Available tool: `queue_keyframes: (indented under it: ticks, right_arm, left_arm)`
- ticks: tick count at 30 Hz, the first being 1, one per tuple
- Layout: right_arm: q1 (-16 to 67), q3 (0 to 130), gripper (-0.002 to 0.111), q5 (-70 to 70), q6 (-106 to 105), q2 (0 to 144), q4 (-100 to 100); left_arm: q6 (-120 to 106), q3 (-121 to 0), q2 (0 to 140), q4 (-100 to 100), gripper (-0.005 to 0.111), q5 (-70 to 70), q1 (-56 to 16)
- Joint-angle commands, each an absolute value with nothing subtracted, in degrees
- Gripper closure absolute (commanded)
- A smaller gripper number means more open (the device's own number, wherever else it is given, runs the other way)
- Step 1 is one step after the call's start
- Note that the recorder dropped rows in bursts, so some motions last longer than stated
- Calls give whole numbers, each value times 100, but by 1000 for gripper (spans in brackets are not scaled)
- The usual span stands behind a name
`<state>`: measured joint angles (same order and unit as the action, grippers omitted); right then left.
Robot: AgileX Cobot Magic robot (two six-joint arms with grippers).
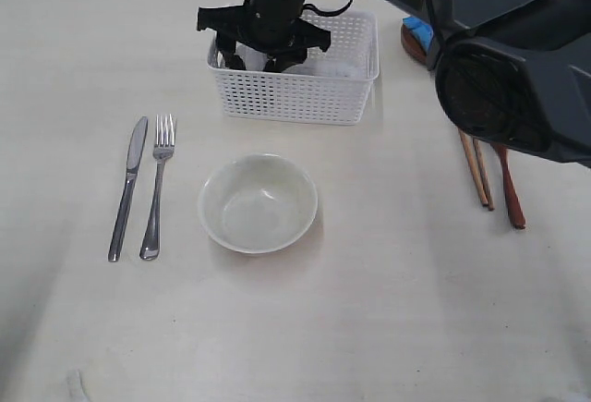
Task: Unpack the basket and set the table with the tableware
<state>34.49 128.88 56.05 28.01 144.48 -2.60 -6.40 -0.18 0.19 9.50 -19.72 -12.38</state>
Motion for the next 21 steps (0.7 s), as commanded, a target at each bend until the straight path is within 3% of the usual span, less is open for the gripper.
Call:
queue_keyframes:
  ticks: [1,21]
  right_arm:
    - [3414,12941,109,6343,2655,14461,585]
    - [3392,14006,109,6996,1941,13844,910]
  left_arm:
    - [-625,0,0,950,107,-1962,-1271]
    - [-625,0,0,950,107,-1962,-1271]
